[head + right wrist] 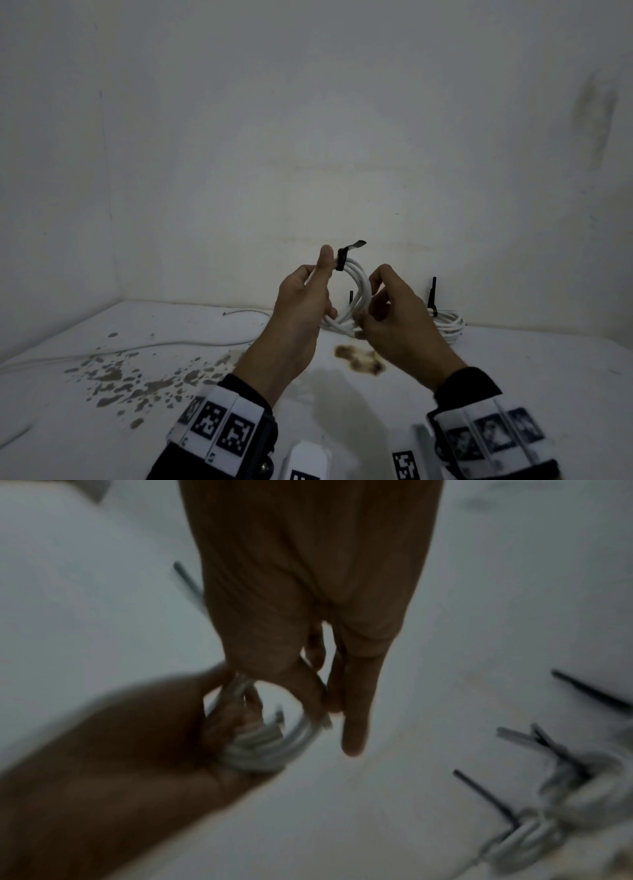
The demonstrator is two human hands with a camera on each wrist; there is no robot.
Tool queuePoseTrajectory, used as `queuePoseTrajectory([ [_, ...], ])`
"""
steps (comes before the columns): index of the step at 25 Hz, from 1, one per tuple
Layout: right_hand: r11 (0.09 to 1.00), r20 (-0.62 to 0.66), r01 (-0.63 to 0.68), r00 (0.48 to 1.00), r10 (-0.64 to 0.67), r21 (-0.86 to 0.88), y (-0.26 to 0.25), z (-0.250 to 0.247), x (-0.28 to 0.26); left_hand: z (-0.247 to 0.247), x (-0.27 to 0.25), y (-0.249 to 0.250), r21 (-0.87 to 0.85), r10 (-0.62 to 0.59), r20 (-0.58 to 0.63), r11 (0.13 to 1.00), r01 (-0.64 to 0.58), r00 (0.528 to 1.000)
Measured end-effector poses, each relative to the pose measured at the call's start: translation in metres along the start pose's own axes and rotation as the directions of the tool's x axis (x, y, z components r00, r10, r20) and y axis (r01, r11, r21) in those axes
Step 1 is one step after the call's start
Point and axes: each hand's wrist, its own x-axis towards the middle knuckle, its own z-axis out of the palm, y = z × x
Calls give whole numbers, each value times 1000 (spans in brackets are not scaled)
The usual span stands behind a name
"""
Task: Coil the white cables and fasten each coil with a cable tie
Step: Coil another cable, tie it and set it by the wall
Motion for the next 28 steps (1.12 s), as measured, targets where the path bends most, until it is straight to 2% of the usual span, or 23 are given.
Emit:
queuePoseTrajectory([
  [2, 942, 147, -142, 984, 101, 305, -3, -8, -1, -4, 2, 5, -44, 3, 4, 999, -3, 1000],
  [3, 899, 201, -204, 971, 133, 388, -5, -11, -1, -5, 3, 7, -63, -4, 10, 998, 4, 1000],
  [6, 844, 316, -320, 929, 191, 431, -10, -16, -1, -9, 4, 9, -105, -68, 50, 992, 73, 996],
  [9, 836, 256, -318, 941, 222, 448, -12, -16, 2, -12, 4, 7, -93, -127, 34, 987, 130, 991],
  [11, 833, 262, -307, 943, 204, 459, -12, -16, 1, -16, 6, 7, -105, -155, 42, 982, 159, 987],
  [18, 757, 348, -400, 906, 241, 516, -14, 3, 3, -24, 8, 3, -7, -270, 220, 960, 279, 937],
  [21, 637, 261, -441, 895, 361, 632, -7, 9, 7, -28, 13, -5, -111, -281, 228, 944, 311, 932],
  [24, 442, 234, -472, 839, 492, 763, 0, 15, 12, -29, 14, -22, -139, -344, 184, 918, 371, 921],
  [25, 418, 230, -486, 817, 528, 767, 3, 17, 11, -28, 15, -31, -134, -378, 155, 907, 399, 913],
  [26, 432, 237, -514, 802, 548, 741, 8, 19, 10, -27, 15, -40, -131, -411, 128, 895, 426, 903],
  [28, 583, 279, -593, 793, 541, 556, 23, 21, 5, -31, 19, -60, -140, -456, 77, 875, 463, 887],
])
